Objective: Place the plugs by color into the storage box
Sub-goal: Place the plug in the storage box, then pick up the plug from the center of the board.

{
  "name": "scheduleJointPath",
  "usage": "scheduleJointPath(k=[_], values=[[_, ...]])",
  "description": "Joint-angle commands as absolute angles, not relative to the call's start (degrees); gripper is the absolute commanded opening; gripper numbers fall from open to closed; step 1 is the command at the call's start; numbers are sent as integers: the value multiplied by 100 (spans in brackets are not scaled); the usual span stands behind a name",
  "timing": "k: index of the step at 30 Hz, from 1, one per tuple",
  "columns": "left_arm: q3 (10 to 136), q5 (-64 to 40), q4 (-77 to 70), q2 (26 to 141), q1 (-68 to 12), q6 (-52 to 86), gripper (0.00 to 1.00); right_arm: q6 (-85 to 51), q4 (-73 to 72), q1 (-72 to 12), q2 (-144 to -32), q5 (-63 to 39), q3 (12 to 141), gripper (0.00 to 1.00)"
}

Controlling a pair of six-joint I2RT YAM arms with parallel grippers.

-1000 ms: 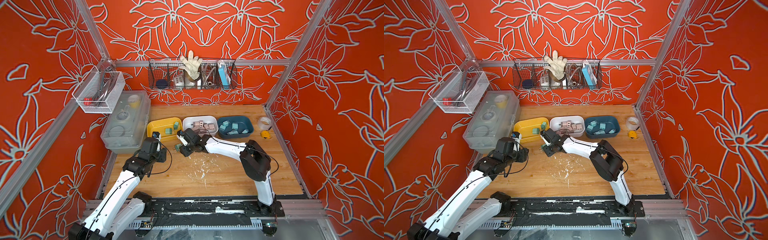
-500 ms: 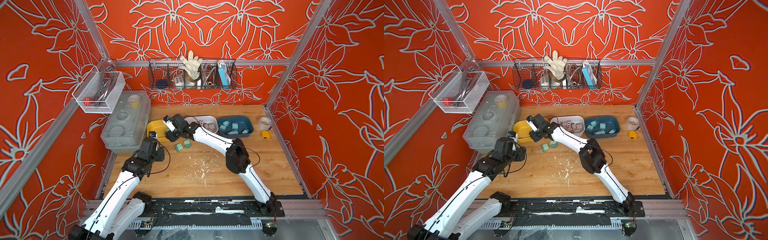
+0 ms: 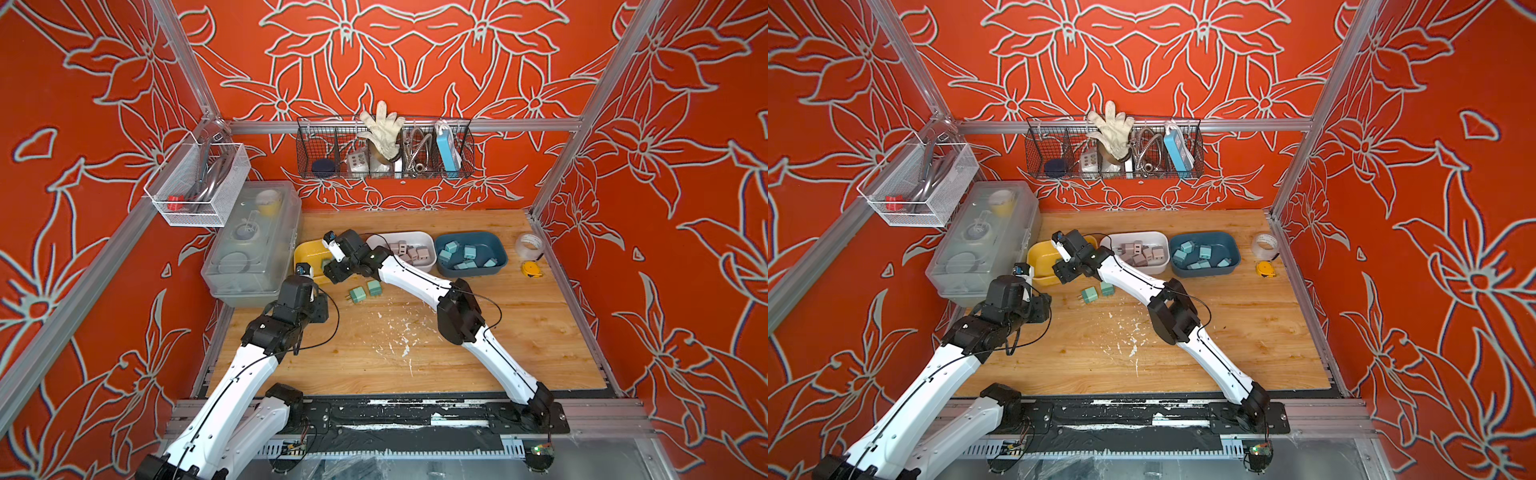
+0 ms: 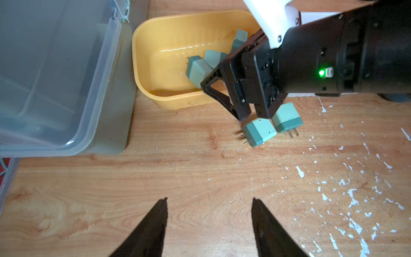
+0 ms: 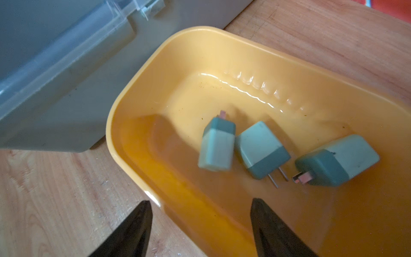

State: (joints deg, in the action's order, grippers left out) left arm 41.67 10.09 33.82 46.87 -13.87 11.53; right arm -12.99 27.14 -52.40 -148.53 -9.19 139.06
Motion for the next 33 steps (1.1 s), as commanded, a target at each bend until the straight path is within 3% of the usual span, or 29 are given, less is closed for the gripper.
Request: scheduleJointPath(k=[1,10,20,25,33], values=[[4337,945,3419,4653,-1354,1195,61,-1424,2716,-5219,-14540,-897,13878,75],[4206,443,3393,4544,-1354,943,61,-1197,3055,-5215,-13633,-1041,13066,74],[4175,-194,3375,4553,-1353,643,60,-914,2734,-5196,-12077,-828,10817,67],[4154,-588,3357,4644,-1354,524,59,-960,2610,-5135,-11789,-676,10142,62],[4149,-760,3357,4755,-1354,500,59,-728,2990,-5069,-11746,73,9756,65]])
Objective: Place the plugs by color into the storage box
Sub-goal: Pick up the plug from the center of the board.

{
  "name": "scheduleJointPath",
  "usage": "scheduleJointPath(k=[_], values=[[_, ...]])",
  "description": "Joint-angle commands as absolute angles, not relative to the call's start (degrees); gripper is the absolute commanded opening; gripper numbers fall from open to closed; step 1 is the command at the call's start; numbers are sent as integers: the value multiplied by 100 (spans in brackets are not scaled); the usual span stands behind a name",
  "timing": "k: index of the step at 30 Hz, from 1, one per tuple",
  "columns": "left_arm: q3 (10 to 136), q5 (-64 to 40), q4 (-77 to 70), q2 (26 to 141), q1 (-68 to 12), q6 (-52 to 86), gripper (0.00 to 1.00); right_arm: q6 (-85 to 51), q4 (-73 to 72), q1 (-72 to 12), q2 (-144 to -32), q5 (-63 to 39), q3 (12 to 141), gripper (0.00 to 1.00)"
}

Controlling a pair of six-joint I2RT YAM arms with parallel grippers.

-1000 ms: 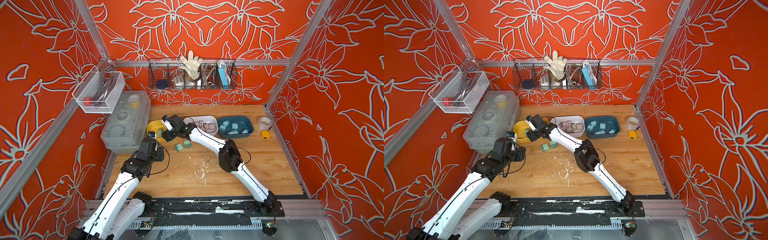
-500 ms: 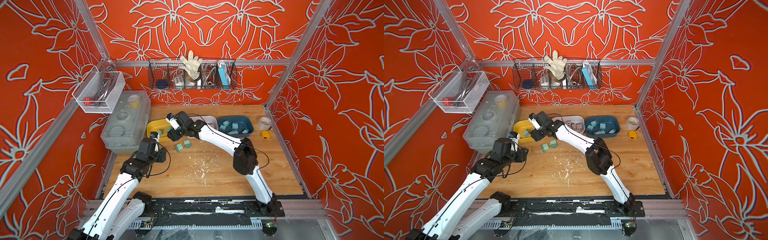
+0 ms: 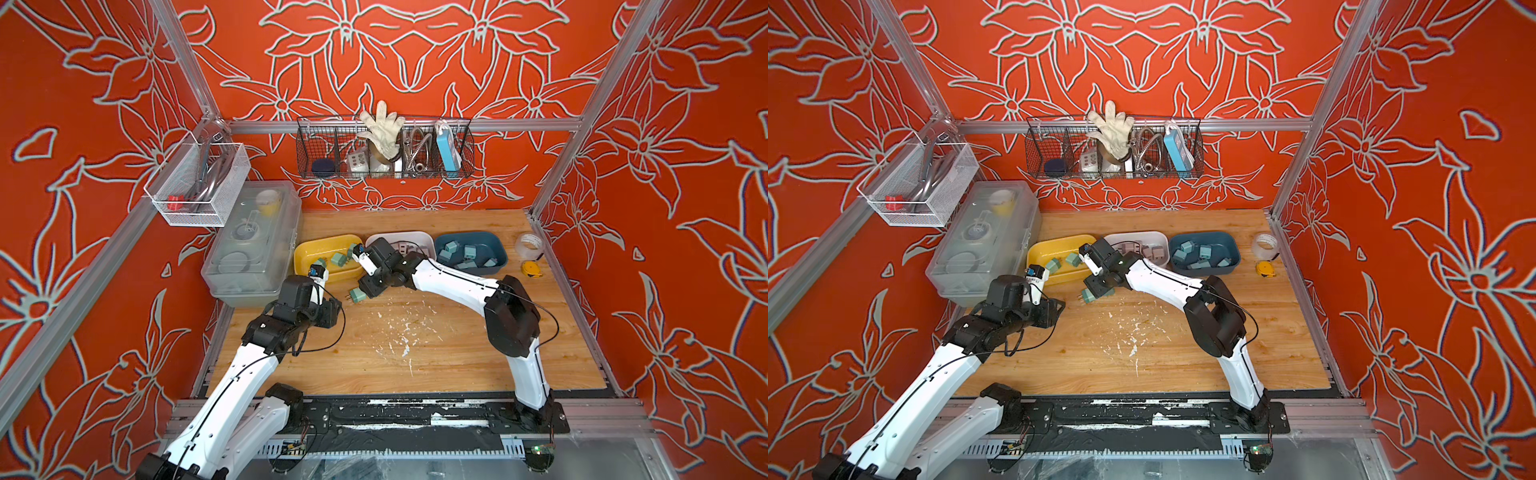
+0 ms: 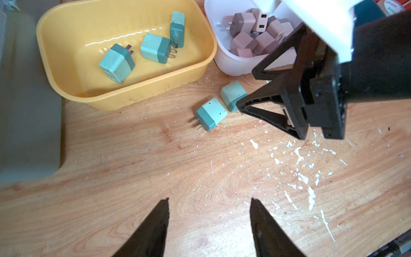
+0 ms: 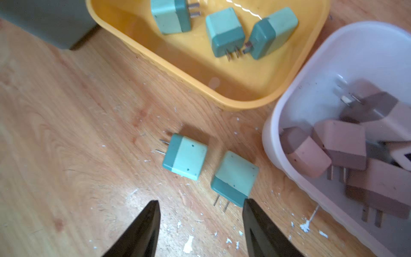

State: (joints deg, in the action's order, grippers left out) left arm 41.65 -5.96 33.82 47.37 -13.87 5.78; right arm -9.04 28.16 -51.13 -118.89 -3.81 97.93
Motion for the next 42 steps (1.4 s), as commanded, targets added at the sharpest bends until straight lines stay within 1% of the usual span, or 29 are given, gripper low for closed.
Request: scheduleJointPath(k=[1,11,24,33,36,42], values=[[4154,-763,3357,4753,-1354,501,59,-704,3044,-5050,-11772,135,9743,65],[4124,-870,3331,4755,-1354,545,59,-886,2948,-4774,-11868,-27,9376,65],[4133,-939,3321,4678,-1354,562,59,-1150,2893,-4682,-12206,-230,9369,65],[4111,-973,3296,4604,-1354,557,59,-1375,2869,-4653,-12398,-520,9507,62],[4125,-1009,3296,4623,-1353,554,59,-1466,2649,-4665,-12357,-753,9442,62],[4123,-1070,3270,4623,-1354,562,59,-1584,2509,-4669,-12492,-1032,9539,65]])
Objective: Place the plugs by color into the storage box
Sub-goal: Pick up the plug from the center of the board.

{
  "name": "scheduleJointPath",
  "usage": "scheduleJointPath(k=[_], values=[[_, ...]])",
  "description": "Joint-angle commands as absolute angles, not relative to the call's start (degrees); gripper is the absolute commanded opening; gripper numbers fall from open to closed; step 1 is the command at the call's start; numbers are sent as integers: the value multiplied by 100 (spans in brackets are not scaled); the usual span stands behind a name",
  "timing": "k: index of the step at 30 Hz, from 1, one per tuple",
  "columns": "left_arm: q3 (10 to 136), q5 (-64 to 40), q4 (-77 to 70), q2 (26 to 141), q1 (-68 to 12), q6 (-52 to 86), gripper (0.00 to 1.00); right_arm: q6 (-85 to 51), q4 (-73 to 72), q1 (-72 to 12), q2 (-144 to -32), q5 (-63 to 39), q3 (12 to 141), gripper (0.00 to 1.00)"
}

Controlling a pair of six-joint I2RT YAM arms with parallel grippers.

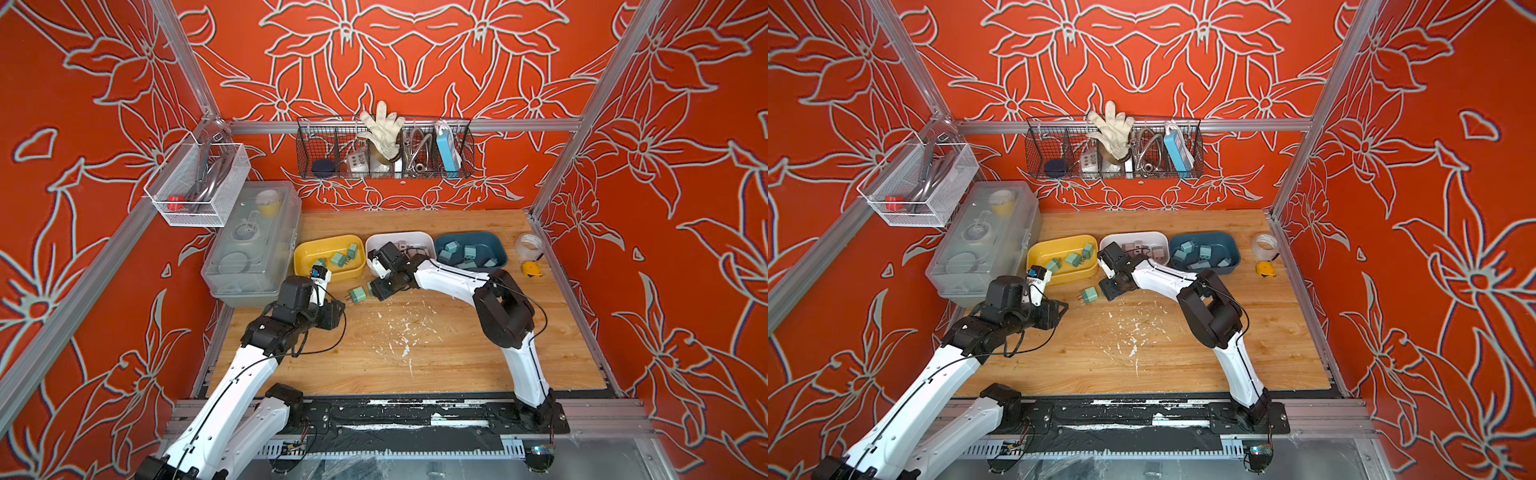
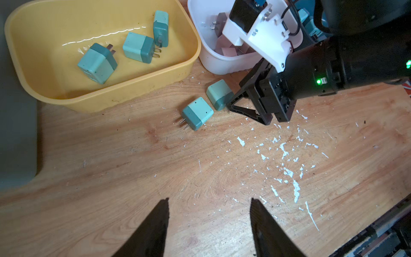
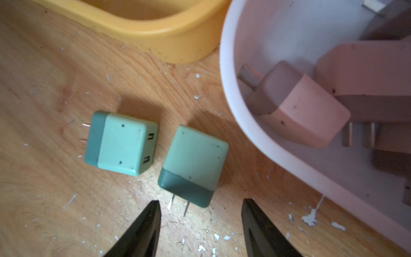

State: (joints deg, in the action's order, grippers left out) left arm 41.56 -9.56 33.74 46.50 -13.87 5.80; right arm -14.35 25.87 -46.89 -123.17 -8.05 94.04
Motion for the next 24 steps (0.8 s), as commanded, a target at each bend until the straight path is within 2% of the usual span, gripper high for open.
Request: scheduleJointPath(k=[1,8,13,19,24], values=[[4122,-1079,3267,4632,-1354,562,59,-1582,2524,-4669,-12542,-1057,9594,65],[4152,-1147,3264,4686,-1352,589,59,-1602,2663,-4668,-12946,-1038,9839,62],[4145,-1104,3264,4593,-1354,571,59,-1517,2575,-4673,-12726,-952,9614,46],[4147,-1090,3261,4470,-1353,580,58,-1490,2248,-4675,-12290,-1016,9108,33],[4148,-1062,3261,4406,-1358,580,58,-1527,2153,-4677,-12038,-1191,8919,29]])
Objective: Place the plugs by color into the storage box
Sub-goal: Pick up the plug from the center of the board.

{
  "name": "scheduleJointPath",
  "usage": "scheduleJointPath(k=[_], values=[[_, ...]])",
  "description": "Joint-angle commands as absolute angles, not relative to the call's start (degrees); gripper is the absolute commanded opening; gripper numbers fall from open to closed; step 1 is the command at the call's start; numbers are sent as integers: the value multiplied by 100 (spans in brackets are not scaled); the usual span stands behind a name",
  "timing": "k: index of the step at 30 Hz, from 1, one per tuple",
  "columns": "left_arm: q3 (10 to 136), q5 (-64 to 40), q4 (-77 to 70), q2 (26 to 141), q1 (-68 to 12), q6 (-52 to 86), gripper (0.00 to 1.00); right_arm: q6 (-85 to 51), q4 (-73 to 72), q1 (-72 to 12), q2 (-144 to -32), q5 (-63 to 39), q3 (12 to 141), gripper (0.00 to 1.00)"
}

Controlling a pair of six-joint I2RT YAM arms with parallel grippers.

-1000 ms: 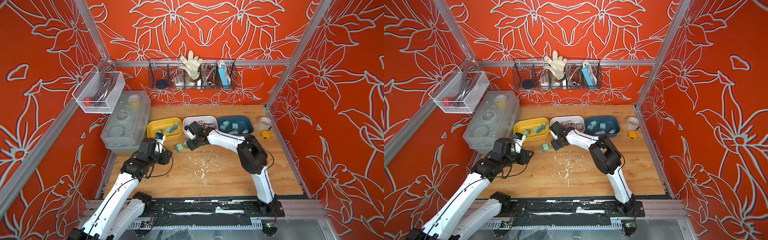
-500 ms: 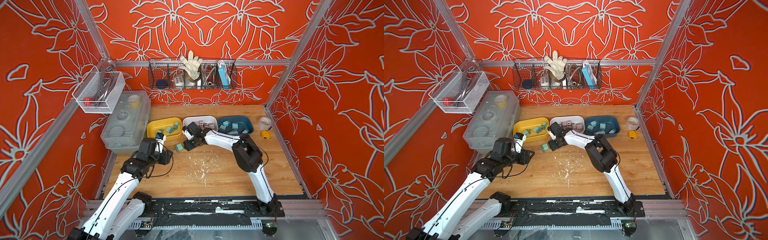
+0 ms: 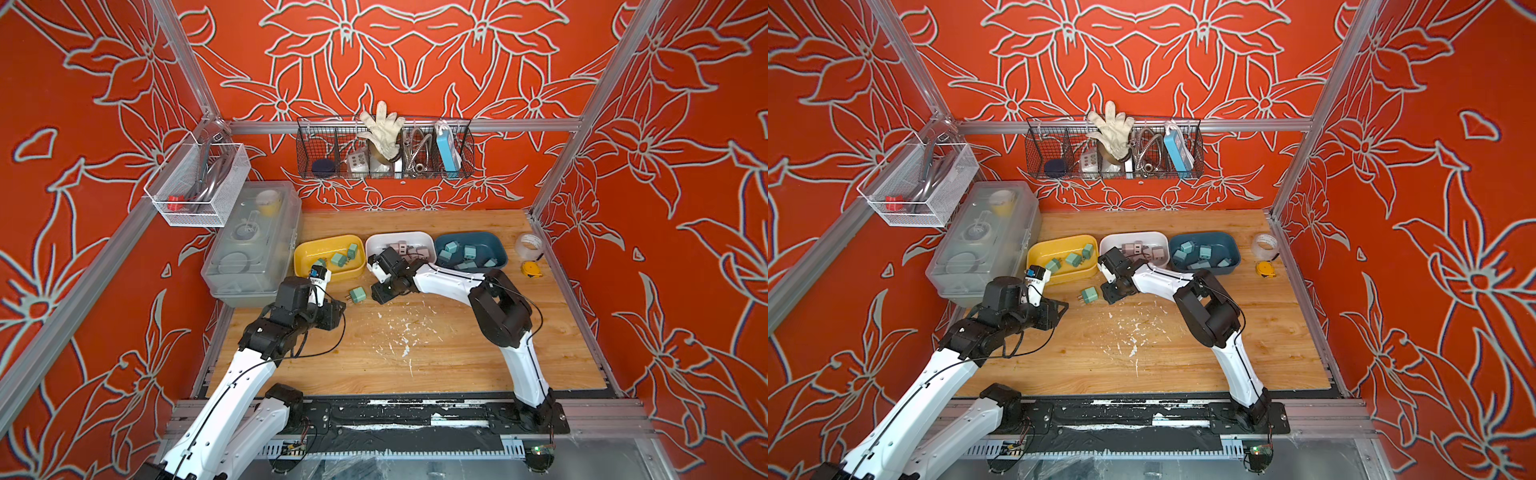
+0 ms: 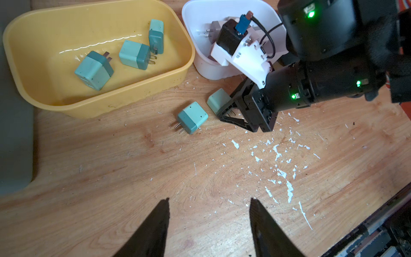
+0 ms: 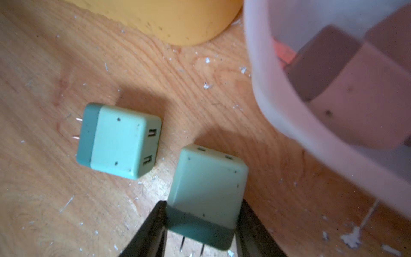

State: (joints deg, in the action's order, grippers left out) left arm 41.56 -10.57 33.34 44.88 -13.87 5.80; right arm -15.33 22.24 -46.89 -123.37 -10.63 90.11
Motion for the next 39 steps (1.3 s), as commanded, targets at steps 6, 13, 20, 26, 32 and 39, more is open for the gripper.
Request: scheduleJointPath(k=[6,13,20,26,32,39], values=[[4156,-1062,3269,4320,-1351,631,59,-1529,2086,-4706,-11602,-1348,8669,29],[4299,-1520,3296,4180,-1486,1198,60,-1294,2566,-4704,-11588,-1529,9300,30],[4289,-1441,3392,4053,-1855,1446,60,-1021,3004,-4703,-11931,-1414,10158,30],[4113,-444,3723,3836,-2121,765,61,-1092,2912,-4706,-12297,-1457,10712,30],[3982,-428,3551,3614,-2195,697,61,-1202,2760,-4704,-12713,-1474,11238,30],[3981,-431,3551,3434,-2198,720,61,-1307,2734,-4703,-13621,-1484,12379,31]])
